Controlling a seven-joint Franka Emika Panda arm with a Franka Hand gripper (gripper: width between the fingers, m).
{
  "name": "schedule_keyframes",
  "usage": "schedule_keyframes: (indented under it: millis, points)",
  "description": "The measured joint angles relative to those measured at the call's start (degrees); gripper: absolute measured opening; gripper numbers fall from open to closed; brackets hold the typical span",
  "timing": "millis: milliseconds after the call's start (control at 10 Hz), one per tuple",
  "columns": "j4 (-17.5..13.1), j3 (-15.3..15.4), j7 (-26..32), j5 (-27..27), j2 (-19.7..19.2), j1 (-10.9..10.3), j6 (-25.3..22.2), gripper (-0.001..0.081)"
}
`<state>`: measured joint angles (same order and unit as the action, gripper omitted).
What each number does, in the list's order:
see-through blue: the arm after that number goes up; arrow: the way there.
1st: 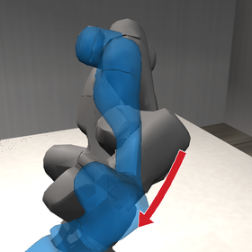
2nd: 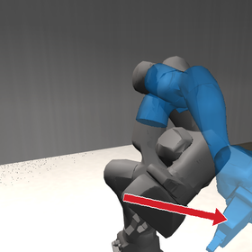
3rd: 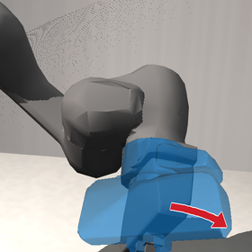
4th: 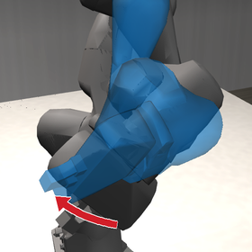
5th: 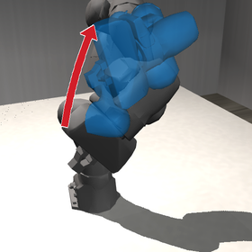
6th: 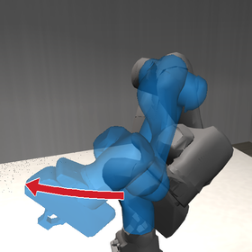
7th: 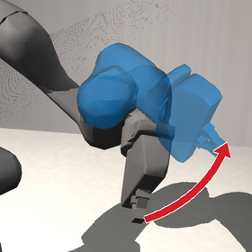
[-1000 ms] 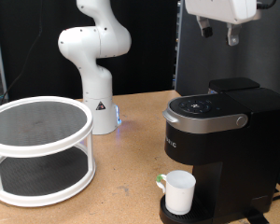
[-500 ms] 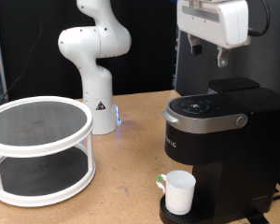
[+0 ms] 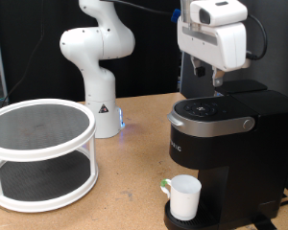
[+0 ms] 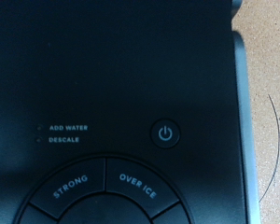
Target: Make a cup of coffee with the keurig machine
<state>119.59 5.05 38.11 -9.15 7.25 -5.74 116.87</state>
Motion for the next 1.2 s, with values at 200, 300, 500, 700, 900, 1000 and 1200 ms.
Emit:
schedule_keyframes:
  millis: [200,300,500,700,900,1000,1200]
  points:
    - [2.07,-0.06,0.44,0.23,0.17,0.03,2.89,0.0389]
    - [3.4,-0.07,0.46,0.24,0.33,0.05,5.6,0.0389]
    - [5.65,-0.07,0.45,0.32,0.59,0.05,9.18,0.007]
    - [7.05,0.0,-0.05,1.5,0.58,0.05,10.42,0.002]
    - [8.48,0.14,-0.49,2.78,0.56,0.05,11.71,0.0005]
    - [9.14,0.19,-0.61,3.06,0.55,0.05,12.3,0.0002]
    - [9.94,0.26,-1.08,3.12,0.51,0.04,13.09,0.0002]
